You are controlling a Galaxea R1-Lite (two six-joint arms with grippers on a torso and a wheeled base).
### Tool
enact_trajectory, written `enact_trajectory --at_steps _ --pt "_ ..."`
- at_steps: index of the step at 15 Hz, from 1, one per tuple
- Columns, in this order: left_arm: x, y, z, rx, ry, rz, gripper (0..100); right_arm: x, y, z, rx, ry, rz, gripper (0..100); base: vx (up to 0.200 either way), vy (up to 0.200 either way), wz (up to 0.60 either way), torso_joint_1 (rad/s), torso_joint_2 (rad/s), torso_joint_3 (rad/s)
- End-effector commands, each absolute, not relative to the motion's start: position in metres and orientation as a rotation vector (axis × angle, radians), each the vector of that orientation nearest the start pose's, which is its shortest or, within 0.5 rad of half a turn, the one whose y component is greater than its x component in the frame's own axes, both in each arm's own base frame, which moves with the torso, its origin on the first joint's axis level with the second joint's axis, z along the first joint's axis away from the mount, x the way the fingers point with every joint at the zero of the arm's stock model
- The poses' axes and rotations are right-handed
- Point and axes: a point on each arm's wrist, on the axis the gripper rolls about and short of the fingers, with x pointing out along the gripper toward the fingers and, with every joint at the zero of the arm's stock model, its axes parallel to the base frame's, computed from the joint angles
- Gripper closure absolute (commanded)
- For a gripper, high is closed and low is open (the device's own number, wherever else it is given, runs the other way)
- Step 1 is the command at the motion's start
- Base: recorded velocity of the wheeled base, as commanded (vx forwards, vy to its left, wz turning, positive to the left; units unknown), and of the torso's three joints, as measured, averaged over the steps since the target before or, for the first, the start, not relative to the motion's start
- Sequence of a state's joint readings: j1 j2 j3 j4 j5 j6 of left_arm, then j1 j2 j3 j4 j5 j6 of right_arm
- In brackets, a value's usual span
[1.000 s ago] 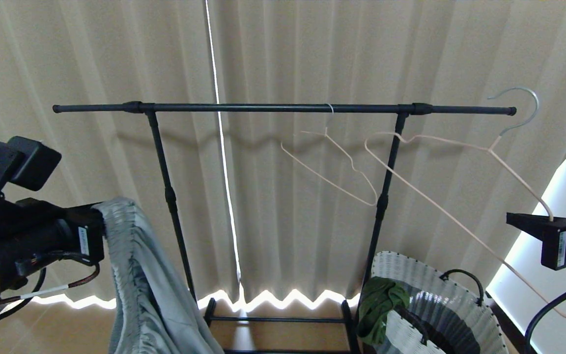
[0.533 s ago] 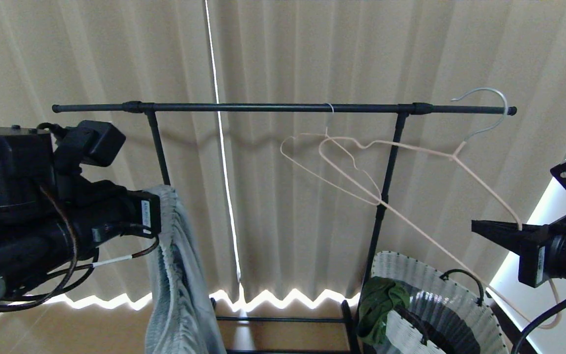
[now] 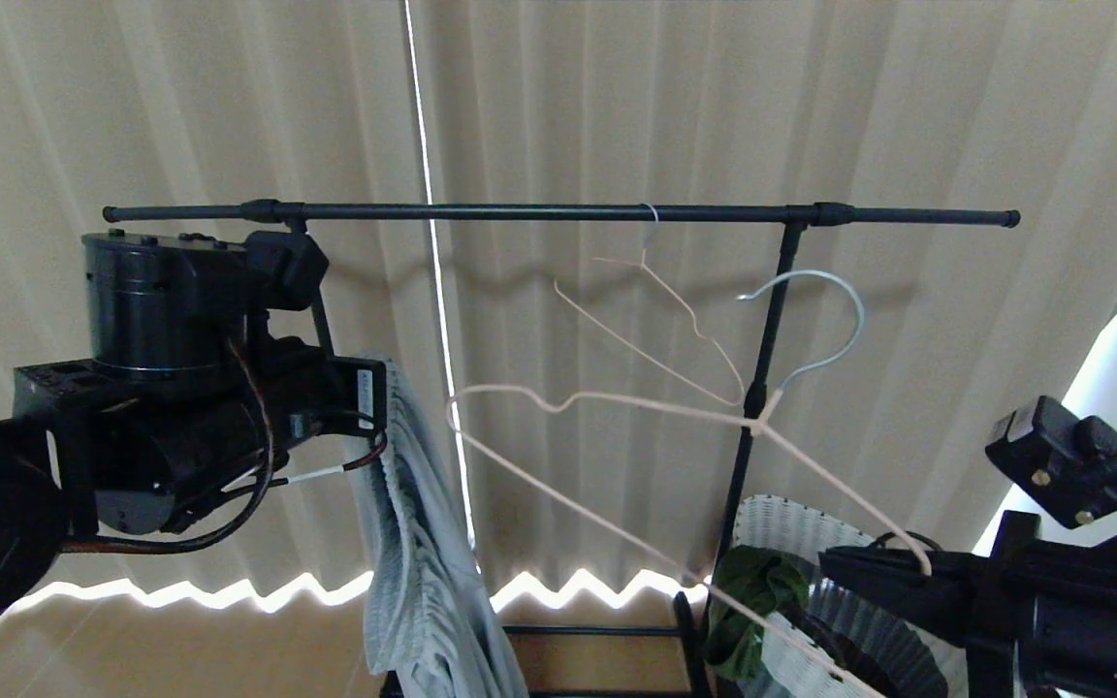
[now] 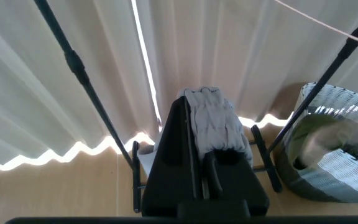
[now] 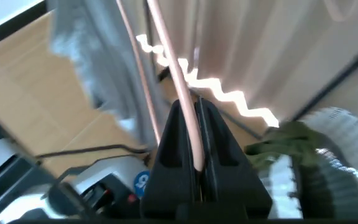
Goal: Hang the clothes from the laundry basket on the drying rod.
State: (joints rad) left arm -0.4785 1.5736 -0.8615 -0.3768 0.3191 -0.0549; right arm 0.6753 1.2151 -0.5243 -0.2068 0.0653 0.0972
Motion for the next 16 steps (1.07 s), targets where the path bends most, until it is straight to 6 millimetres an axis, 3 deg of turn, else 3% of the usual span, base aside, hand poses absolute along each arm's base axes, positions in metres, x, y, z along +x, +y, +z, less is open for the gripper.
enact_trajectory --at_steps 1,10,14,16 --pt "0.252 -0.126 0.211 0.077 0.309 -0.16 100 0.128 0.113 0.176 -0.069 0.532 0.756 100 0.0 0.0 0.0 0.0 0.0 0.0" --pt "0.263 -0.14 0.221 0.107 0.319 -0.18 100 0.14 0.126 0.168 -0.089 0.588 0.769 100 0.0 0.0 0.0 0.0 0.0 0.0" --pt "0.261 -0.135 0.225 0.229 0.421 -0.093 100 0.166 0.134 0.157 -0.104 0.643 0.668 100 0.0 0.0 0.0 0.0 0.0 0.0" --pt "0.261 -0.134 0.24 0.272 0.483 -0.042 100 0.174 0.137 0.16 -0.109 0.629 0.626 100 0.0 0.0 0.0 0.0 0.0 0.0"
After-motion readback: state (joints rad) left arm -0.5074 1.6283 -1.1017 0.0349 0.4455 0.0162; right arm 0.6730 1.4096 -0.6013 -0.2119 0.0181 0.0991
